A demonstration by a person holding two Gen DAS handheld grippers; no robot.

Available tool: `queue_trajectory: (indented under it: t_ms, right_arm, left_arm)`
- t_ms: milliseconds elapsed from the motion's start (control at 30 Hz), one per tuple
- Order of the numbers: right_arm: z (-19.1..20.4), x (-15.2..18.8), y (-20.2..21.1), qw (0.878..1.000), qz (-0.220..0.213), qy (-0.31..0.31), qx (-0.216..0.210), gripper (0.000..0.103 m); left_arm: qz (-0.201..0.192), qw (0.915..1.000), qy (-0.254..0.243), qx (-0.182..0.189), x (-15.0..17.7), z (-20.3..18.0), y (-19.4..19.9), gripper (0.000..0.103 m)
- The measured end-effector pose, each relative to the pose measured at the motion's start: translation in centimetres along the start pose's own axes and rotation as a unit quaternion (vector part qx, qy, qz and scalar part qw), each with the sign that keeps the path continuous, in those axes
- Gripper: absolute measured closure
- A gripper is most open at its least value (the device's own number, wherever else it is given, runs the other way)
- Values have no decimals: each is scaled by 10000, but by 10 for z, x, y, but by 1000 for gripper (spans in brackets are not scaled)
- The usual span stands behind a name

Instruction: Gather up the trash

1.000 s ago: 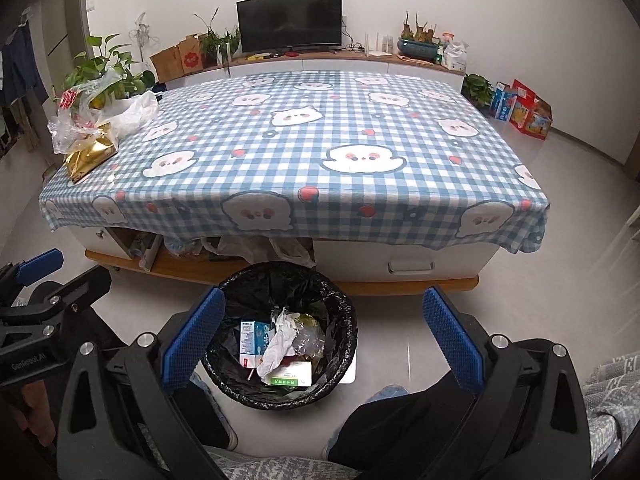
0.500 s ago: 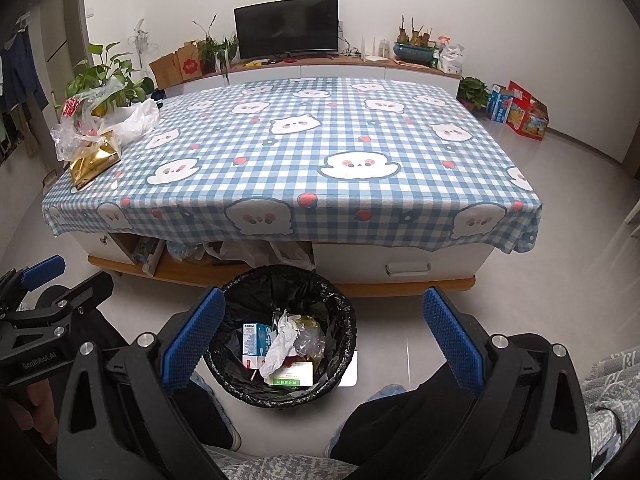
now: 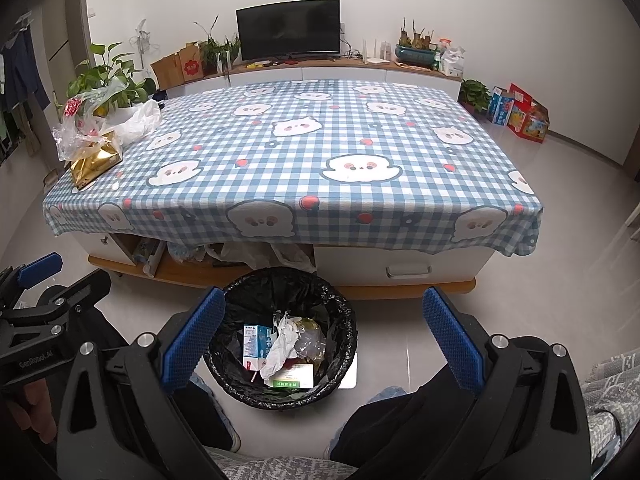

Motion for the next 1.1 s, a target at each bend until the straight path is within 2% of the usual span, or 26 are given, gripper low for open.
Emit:
queue_trajectory:
  t_ms: [1100]
  right_arm:
    - [0,0,0,10000,-3,-5,1,8]
  left_arm:
    - [77,9999,108,74,-1,0,0,6]
Point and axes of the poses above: each gripper's, at about its wrist camera, not at the fingertips, and y roughly against the way its jaws point, z to its left, x to its underside, the point moved 5 cm from there along -y, roughly the way its jaws point, and after that the axes turned 14 degrees about x, right-handed, at the moved point
